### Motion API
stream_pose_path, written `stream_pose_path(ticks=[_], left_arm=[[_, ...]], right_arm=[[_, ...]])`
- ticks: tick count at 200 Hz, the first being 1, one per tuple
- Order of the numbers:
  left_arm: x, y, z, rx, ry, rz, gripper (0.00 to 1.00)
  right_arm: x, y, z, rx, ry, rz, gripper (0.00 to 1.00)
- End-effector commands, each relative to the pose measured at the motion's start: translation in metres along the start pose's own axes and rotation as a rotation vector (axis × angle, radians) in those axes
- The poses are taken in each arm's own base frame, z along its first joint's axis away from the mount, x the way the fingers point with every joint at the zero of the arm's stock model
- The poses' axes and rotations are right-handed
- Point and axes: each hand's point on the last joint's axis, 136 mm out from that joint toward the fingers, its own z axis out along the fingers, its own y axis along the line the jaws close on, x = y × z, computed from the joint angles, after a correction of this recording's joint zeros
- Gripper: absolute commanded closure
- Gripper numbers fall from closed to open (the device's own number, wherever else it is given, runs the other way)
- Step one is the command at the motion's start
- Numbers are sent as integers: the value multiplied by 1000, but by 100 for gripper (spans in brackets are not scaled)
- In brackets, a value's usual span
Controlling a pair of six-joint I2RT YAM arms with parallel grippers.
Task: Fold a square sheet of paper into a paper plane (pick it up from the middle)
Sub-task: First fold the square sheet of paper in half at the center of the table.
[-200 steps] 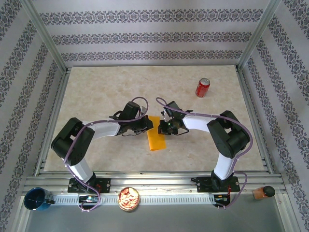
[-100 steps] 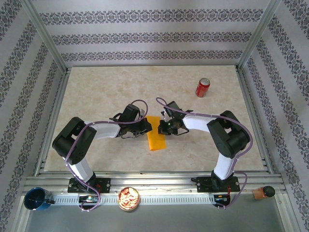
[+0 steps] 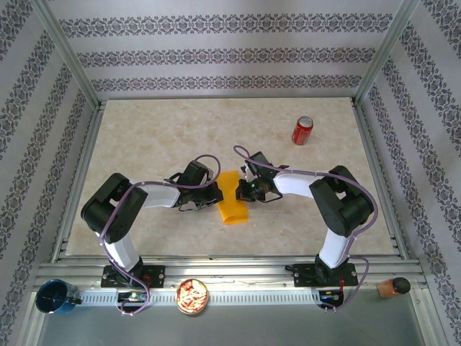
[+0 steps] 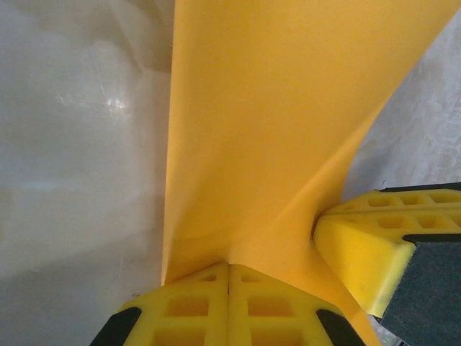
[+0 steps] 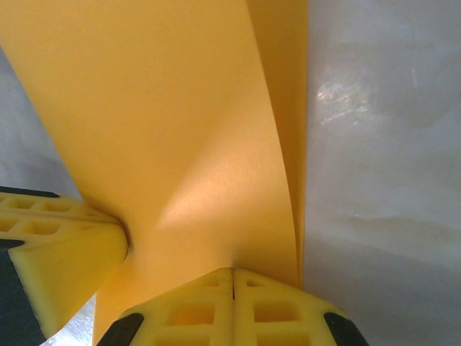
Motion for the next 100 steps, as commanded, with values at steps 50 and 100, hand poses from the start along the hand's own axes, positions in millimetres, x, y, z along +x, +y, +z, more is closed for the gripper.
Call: stream_pose_path(ticks=[50,100], left_arm=[[8,-34,-28,26,61,-24,100],[25,-19,-14,0,110,-65,100]], right_arm=[[33,-52,6,168,93,93,100],[34,-52,5,164,91,98,100]])
